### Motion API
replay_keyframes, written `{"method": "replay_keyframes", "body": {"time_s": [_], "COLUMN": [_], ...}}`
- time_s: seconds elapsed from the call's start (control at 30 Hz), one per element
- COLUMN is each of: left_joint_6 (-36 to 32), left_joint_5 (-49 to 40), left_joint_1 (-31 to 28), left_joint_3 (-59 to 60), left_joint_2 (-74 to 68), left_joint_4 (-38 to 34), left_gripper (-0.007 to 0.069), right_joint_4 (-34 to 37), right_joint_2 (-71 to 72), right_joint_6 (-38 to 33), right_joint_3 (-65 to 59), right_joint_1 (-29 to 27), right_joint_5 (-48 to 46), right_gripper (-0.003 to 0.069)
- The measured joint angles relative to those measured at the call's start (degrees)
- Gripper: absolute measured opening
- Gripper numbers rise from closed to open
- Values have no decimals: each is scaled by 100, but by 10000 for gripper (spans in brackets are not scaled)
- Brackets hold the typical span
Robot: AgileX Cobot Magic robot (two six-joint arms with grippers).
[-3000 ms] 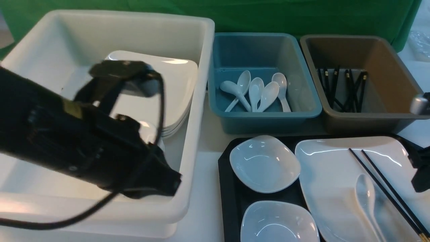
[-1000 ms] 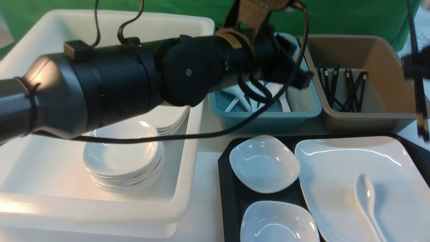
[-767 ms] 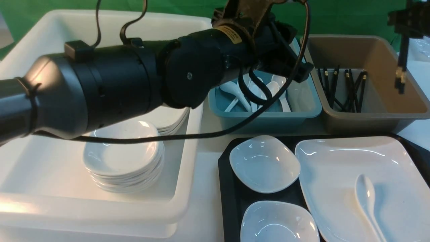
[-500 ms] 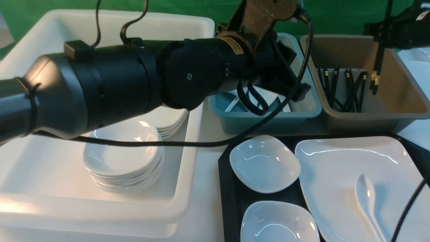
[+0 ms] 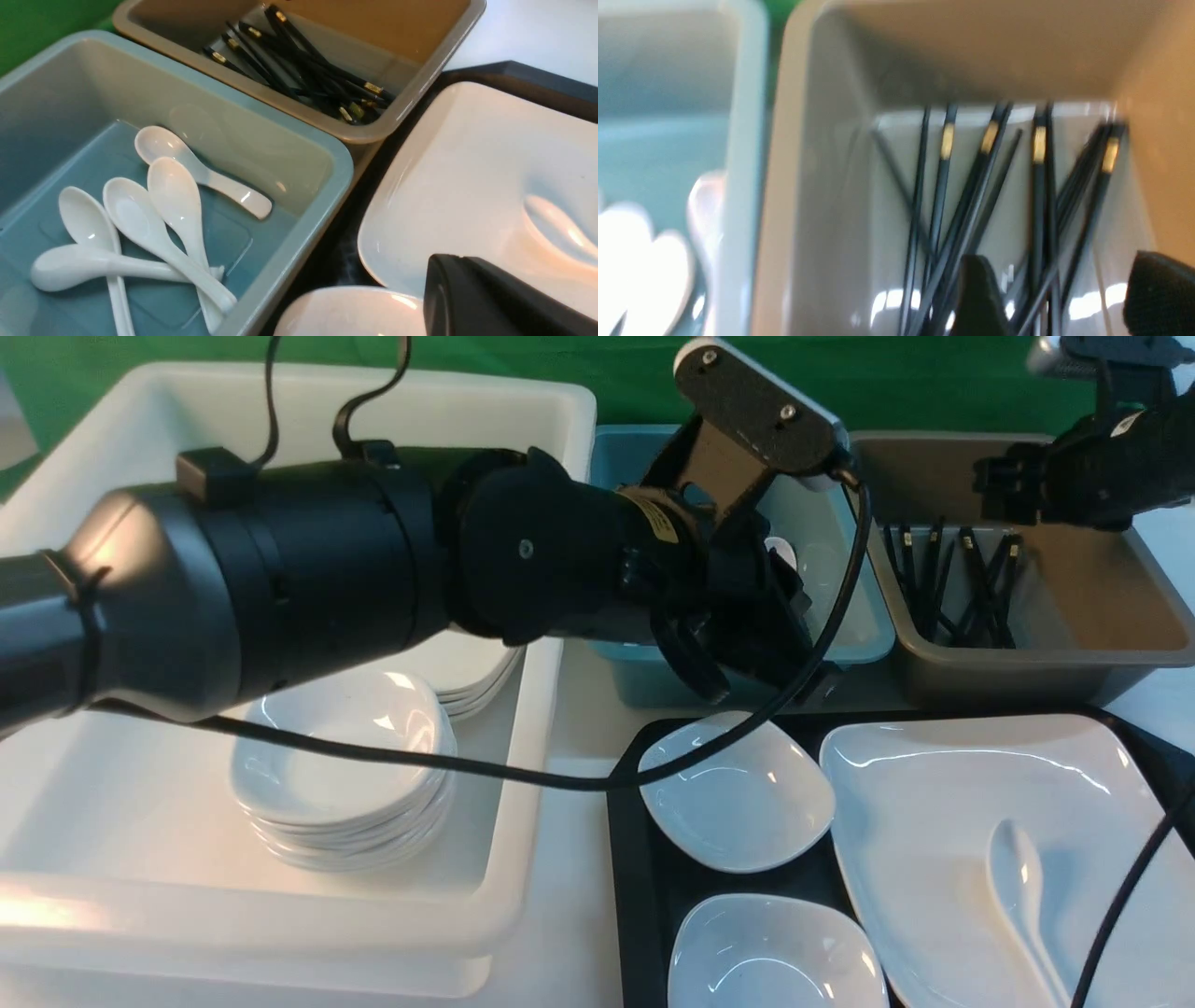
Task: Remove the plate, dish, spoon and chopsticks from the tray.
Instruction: Use the right arm to put the chopsticks into the small storage box on the right, then use the right arm to grab a soup spoon from the plate
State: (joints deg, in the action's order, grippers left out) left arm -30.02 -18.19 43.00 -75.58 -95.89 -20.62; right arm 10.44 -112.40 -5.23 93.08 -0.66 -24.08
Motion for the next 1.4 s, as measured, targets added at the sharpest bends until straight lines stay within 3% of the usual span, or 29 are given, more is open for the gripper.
{"method": "replay_keyframes", "body": {"time_s": [0.2, 0.3, 0.43, 0.5, 0.6, 0.63, 0.73, 0.93, 1.27, 1.37, 1.4], "left_joint_6": [316, 554, 901, 1008, 1064, 899, 187, -378, -606, -606, -606], "left_joint_5": [-661, -1146, -1982, -2416, -2729, -2821, -2796, -2444, -2417, -2399, -2393], "left_joint_1": [0, 0, 0, 0, 0, 47, 189, 620, 672, 672, 672], "left_joint_3": [0, 0, 0, 0, 0, 0, 0, 0, 0, 0, 0], "left_joint_2": [274, 424, 494, 494, 488, 488, 445, 135, -354, -354, -354], "left_joint_4": [144, 240, 338, 344, 315, 298, 292, 174, 154, 154, 147], "left_gripper": [2, 2, 2, 2, 2, 2, 2, 2, 2, 2, 2], "right_joint_4": [22, 22, 22, 22, 13, -27, -44, -44, -170, -280, -286], "right_joint_2": [1218, 1615, 2151, 2392, 2516, 2538, 2538, 2477, 2230, 2189, 2189], "right_joint_6": [-464, -501, -482, -476, -469, -469, -469, -469, -180, -186, -186], "right_joint_3": [19, -178, -1207, -2016, -2853, -3557, -4219, -5019, -5042, -5012, -5003], "right_joint_1": [0, 0, 0, 0, 25, 103, 282, 773, 838, 838, 838], "right_joint_5": [-2976, -4090, -4215, -4008, -3559, -3108, -2458, -1312, -1089, -1095, -1101], "right_gripper": [112, 47, 123, 243, 352, 429, 470, 486, 471, 325, 239]}}
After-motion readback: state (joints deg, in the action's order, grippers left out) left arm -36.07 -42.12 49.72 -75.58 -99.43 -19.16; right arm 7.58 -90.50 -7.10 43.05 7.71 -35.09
